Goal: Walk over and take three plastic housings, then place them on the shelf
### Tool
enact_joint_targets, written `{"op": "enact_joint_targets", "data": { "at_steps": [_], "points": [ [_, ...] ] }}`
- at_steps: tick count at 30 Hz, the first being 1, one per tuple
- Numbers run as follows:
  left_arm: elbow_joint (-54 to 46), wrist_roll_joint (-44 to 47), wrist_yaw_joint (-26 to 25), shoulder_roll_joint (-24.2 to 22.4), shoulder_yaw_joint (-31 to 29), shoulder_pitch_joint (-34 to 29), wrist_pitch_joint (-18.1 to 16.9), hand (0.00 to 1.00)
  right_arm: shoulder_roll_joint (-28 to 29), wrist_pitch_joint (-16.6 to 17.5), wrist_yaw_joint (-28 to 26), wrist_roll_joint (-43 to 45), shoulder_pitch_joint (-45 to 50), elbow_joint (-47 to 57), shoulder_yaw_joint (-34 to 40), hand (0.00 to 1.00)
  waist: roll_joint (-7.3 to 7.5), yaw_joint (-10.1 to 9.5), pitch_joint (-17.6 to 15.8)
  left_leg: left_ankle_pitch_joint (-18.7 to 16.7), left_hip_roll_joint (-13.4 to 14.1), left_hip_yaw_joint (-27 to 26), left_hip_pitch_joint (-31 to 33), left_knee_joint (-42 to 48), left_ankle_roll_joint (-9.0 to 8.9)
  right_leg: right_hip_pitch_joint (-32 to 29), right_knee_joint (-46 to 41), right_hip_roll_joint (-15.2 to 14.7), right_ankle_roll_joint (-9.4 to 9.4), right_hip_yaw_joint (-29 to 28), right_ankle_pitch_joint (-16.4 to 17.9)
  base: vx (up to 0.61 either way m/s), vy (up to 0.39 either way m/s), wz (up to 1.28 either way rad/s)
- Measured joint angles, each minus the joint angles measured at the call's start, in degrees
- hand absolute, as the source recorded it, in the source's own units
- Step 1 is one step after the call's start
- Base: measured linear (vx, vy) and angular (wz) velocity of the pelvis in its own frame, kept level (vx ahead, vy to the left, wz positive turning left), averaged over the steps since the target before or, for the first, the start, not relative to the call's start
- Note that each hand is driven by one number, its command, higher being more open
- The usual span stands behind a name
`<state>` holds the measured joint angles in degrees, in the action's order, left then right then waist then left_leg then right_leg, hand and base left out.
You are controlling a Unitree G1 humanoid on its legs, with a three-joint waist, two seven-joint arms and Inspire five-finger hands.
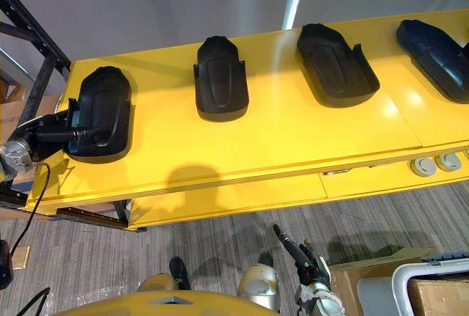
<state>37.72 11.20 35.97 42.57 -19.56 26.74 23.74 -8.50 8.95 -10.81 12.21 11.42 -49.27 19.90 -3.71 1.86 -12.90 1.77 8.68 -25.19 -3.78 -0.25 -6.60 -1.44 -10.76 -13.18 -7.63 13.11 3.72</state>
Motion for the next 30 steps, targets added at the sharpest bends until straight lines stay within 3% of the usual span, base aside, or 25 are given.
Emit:
{"op": "enact_joint_targets", "data": {
  "at_steps": [8, 12, 14, 16, 20, 24, 30],
  "points": [
    [-0.24, 5.11, -2.71, -0.15, 1.88, -0.09, -0.65, 1.0, 0.0, 0.12, 0.21, -0.03, 0.07, 0.1, 0.38, 1.0, 0.08, 0.02, -0.01, -0.45, -0.07, -0.83, -0.73, -0.34, -0.14, 0.25, 0.08, -0.01, -0.01, -0.57, 0.0, 0.0, 0.004, -0.04],
    [-1.54, 5.72, -9.59, -1.47, 4.4, -0.14, -7.25, 1.0, 0.21, 0.94, 0.79, -0.02, 0.2, 0.1, 0.87, 1.0, 0.29, -0.02, 0.09, -0.38, -0.11, -0.83, -0.91, -0.34, -0.11, 0.53, 0.37, 0.05, -0.02, -0.51, -0.02, 0.0, 0.0, 0.0],
    [-3.18, -0.27, -13.94, -2.24, 5.71, -0.41, -12.92, 1.0, 1.19, 3.1, 2.16, -0.02, 0.26, 0.49, 0.83, 1.0, 0.75, 0.04, 0.34, -0.36, -0.04, -0.79, -0.95, -0.27, -0.12, 0.79, 0.94, 0.24, -0.12, -0.5, -0.15, 0.0, 0.0, 0.0],
    [-7.11, -3.03, -16.99, -2.33, 7.01, -1.99, -15.17, 1.0, 2.11, 4.81, 3.35, 0.06, 0.48, 0.93, 0.61, 1.0, 1.26, 0.25, 0.63, -0.36, -0.02, -0.8, -1.27, -0.31, -0.13, 1.12, 1.21, 0.35, -0.12, -0.51, -0.15, 0.04, -0.006, -0.01],
    [-14.44, -6.56, -23.47, -4.92, 8.22, -5.47, -18.82, 1.0, 2.89, 6.31, 6.84, 2.13, 1.65, 2.5, -1.5, 1.0, 2.07, 0.19, 1.62, -0.46, -0.04, -0.72, -2.89, -1.0, -0.25, 3.46, 3.29, 0.72, -0.05, 0.03, -0.5, 0.03, -0.001, 0.01],
    [-15.86, -9.05, -28.63, -4.98, 9.69, -6.7, -20.1, 1.0, 3.45, 8.02, 9.65, 2.28, 1.61, 3.71, -2.79, 1.0, 2.38, 0.21, 2.19, -0.48, -0.05, -0.76, -3.69, -1.1, -0.23, 4.79, 5.29, 1.07, 0.08, -0.1, -1.45, 0.02, 0.0, -0.05],
    [-22.43, -11.96, -39.93, -6.38, 9.76, -11.3, -24.04, 1.0, 4.4, 11.43, 18.54, 1.38, 5.33, 16.38, -7.52, 1.0, 2.78, 0.92, 3.72, -0.47, -0.07, -0.8, -4.5, -1.85, -0.23, 5.53, 6.08, 1.39, 0.01, -0.47, -1.81, 0.0, 0.002, -0.02]
  ]
}}
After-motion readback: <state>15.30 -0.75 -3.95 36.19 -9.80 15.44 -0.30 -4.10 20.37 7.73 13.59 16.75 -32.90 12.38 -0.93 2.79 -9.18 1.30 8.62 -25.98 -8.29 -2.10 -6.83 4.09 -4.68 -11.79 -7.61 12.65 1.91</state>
